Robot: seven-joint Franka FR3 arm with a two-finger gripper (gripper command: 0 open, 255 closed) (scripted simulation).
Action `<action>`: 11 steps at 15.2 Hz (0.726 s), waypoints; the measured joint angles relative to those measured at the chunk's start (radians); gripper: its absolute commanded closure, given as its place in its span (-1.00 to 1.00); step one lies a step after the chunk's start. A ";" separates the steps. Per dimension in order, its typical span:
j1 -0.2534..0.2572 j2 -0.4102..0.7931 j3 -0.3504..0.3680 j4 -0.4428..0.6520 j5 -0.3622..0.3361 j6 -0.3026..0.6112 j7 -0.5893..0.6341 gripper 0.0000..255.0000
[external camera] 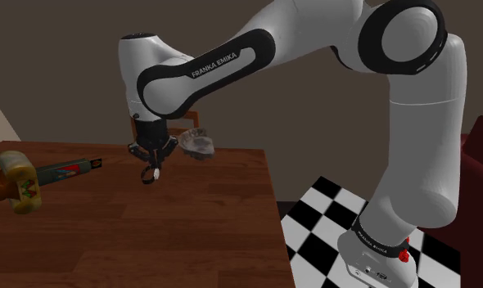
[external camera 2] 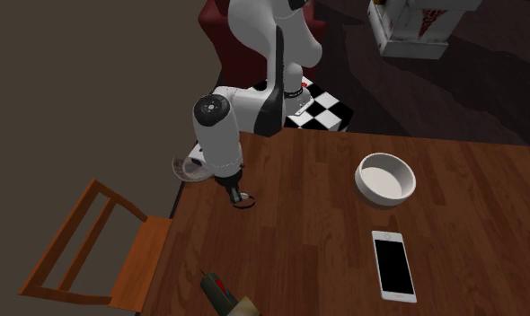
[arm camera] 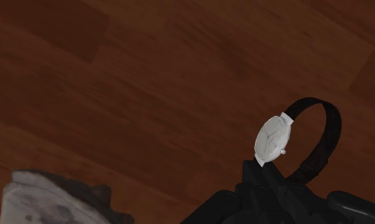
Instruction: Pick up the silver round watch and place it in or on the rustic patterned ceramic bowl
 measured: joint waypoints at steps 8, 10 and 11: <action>-0.004 -0.037 0.011 0.058 0.022 -0.091 -0.011 1.00; -0.003 -0.041 0.013 0.081 0.025 -0.117 -0.013 1.00; -0.004 -0.046 0.014 0.091 0.028 -0.131 -0.015 1.00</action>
